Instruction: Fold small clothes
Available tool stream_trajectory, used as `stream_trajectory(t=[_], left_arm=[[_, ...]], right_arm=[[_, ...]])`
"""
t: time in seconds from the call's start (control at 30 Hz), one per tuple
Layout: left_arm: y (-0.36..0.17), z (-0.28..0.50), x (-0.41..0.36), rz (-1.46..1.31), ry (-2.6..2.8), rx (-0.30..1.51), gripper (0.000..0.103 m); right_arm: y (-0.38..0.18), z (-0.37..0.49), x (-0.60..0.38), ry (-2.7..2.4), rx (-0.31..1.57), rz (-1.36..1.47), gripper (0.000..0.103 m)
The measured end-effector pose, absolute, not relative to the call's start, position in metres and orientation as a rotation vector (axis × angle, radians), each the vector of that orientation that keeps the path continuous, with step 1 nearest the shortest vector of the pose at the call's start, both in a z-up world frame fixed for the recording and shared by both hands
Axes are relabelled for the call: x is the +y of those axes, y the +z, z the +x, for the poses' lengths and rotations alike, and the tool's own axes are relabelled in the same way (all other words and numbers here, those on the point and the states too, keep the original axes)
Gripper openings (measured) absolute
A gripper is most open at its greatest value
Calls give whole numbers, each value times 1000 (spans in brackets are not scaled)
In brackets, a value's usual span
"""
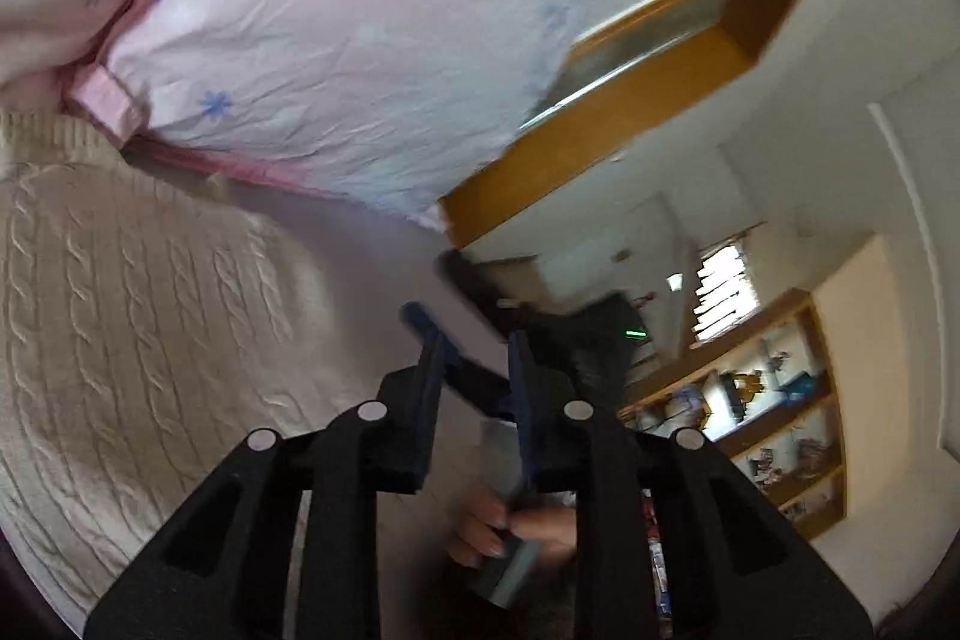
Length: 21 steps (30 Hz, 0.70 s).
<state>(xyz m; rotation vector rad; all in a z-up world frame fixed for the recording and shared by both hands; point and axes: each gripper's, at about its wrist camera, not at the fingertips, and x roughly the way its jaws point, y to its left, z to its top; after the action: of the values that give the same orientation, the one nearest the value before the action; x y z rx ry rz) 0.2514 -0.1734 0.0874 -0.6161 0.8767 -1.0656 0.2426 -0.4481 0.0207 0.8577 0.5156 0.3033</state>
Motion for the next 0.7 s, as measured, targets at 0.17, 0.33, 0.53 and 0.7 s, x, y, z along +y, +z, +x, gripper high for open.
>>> stream_trajectory(t=[0.17,0.33,0.53,0.7], left_arm=[[87,242,-95,-476,-745,821,50],[37,241,-56,-464,-580,982,57],[7,255,-75,-407,-528,1034,66],[-7,262,-98,-400,-541,1030,72]], right_arm=[[13,264,-443,322,677,838,98],[5,285,-421,309,838,735,98],[6,285,-415,303,844,688,91],[5,288,-399,337,864,616,47]])
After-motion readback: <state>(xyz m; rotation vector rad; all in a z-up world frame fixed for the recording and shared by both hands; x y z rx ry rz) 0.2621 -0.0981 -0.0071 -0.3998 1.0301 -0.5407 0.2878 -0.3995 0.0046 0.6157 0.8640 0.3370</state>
